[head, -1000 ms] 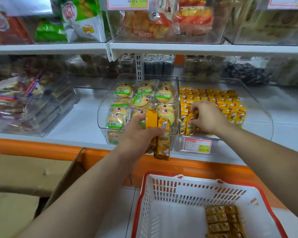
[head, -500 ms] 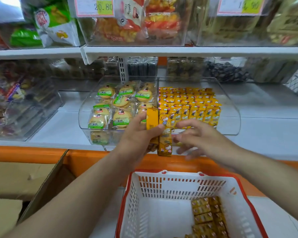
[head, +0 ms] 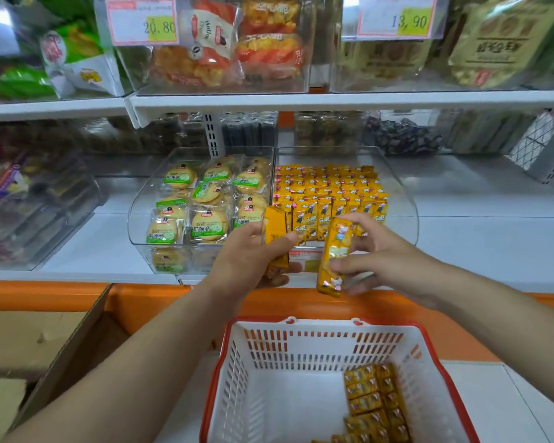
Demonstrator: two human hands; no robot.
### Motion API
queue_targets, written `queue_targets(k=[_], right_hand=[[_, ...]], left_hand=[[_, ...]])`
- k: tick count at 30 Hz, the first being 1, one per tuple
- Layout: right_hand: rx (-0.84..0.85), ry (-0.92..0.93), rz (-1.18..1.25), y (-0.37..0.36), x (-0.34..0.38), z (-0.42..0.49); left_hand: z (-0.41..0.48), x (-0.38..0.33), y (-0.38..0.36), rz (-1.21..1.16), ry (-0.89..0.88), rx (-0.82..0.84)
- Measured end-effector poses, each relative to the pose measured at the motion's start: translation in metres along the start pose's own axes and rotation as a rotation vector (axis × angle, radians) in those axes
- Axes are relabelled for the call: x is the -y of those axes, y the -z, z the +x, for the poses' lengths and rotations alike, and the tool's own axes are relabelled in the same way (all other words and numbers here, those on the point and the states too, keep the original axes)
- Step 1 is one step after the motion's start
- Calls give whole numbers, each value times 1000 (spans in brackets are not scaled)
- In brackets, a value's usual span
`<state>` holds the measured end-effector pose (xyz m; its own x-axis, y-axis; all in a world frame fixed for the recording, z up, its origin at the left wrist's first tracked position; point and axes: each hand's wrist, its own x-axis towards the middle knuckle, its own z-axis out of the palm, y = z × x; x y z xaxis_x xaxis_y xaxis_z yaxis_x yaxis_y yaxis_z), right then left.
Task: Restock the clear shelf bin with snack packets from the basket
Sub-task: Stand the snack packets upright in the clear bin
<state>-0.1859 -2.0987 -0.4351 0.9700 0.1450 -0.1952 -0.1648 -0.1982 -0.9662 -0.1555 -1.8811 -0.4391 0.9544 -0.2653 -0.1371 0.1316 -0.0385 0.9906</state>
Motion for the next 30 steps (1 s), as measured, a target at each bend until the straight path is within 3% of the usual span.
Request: queue_targets(k=[6,10,16,30], right_hand=[[-315,177,-82,29,7,32],[-425,287,-425,29,9,68],[-384,189,-853,21,-1,126],[-428,149,-1074,8,-19,157]], left_hand=[[6,0,20,49,25,-9],[9,2,30,9,99,-7],[12,4,43,20,71,-31],[25,14,48,-14,1,3]])
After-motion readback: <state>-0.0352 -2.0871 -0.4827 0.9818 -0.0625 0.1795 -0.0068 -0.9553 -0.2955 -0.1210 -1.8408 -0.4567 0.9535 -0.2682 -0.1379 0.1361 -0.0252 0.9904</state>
